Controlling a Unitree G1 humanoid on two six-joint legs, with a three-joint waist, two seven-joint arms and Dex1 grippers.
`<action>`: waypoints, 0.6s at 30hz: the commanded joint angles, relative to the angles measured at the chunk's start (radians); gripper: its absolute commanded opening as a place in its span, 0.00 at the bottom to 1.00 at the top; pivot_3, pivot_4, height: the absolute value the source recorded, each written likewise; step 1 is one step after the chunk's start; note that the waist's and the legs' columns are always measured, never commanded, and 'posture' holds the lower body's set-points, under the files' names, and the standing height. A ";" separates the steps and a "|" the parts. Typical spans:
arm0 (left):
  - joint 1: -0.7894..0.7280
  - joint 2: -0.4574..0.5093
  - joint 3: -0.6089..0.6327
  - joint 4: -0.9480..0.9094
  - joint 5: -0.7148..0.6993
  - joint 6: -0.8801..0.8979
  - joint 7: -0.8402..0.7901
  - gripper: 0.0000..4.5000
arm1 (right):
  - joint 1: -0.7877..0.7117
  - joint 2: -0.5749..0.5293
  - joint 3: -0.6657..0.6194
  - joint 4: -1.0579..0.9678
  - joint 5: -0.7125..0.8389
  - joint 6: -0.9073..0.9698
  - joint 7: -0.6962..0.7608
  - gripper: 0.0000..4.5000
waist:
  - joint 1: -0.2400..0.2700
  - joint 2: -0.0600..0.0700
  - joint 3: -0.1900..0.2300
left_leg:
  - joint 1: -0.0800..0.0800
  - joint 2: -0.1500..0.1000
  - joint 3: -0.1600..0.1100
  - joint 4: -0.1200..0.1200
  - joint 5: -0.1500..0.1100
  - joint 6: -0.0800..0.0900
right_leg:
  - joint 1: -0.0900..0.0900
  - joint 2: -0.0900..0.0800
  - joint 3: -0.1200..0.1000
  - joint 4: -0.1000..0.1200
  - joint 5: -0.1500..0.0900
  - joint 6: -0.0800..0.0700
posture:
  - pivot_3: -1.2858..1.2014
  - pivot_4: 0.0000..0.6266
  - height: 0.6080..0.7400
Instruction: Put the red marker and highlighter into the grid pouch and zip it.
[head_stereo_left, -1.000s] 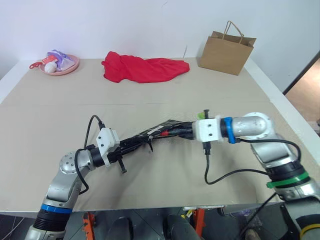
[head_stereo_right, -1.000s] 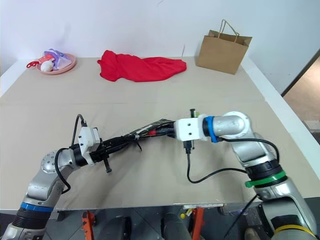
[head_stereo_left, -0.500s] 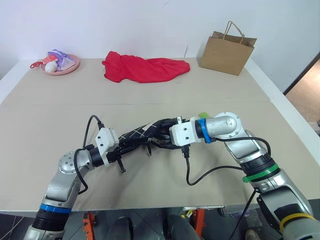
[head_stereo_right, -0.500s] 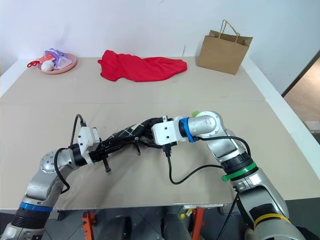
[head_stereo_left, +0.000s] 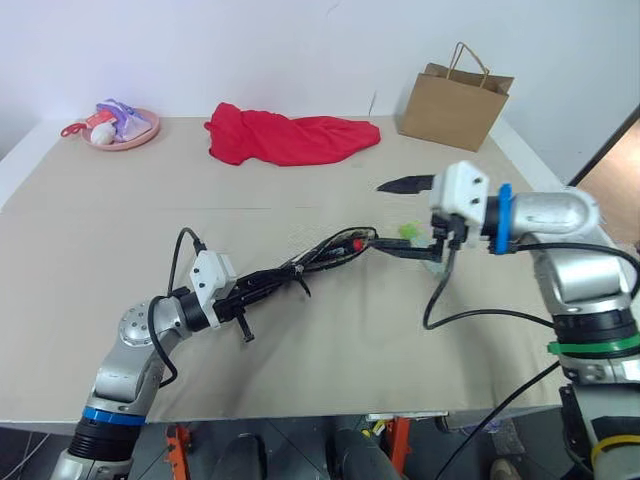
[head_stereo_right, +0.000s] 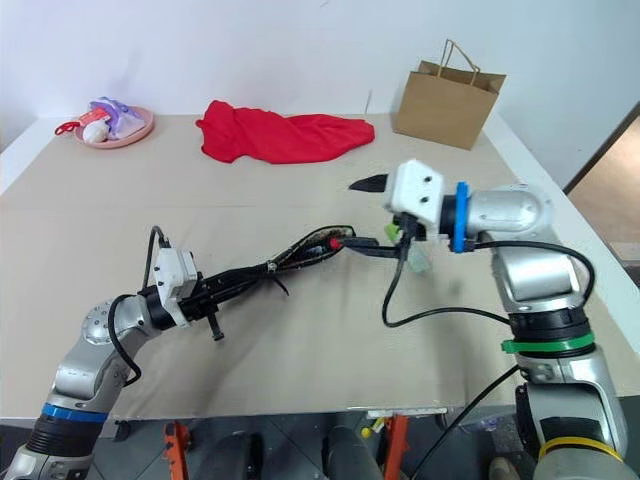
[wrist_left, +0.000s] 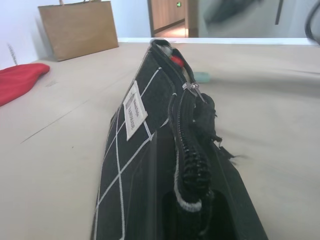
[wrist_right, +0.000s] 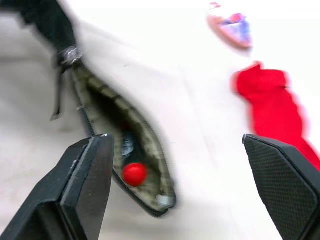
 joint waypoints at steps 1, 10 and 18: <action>0.006 0.003 0.015 -0.047 -0.026 0.006 0.005 0.00 | 0.054 -0.018 -0.121 -0.040 0.081 0.108 -0.071 0.98 | 0.000 0.000 0.000 | 0.000 0.000 0.000 0.000 0.000 0.000 | 0.000 0.000 0.000 0.000 0.000 0.000 | 0.52 0.24 1.00; 0.002 0.000 0.036 -0.059 -0.057 0.040 0.035 0.00 | 0.144 0.037 -0.137 0.129 -0.027 0.376 -0.383 0.98 | 0.000 0.000 0.000 | 0.000 -0.001 0.001 0.001 0.000 -0.001 | 0.000 0.000 0.001 0.000 0.000 0.001 | 0.52 0.24 1.00; 0.015 0.007 0.031 -0.060 -0.051 0.031 0.024 0.00 | 0.171 0.141 -0.154 0.170 -0.015 0.523 -0.515 0.98 | -0.002 0.000 0.000 | 0.000 0.000 0.001 0.000 0.000 -0.001 | -0.001 0.001 0.002 0.000 0.000 0.001 | 0.52 0.24 1.00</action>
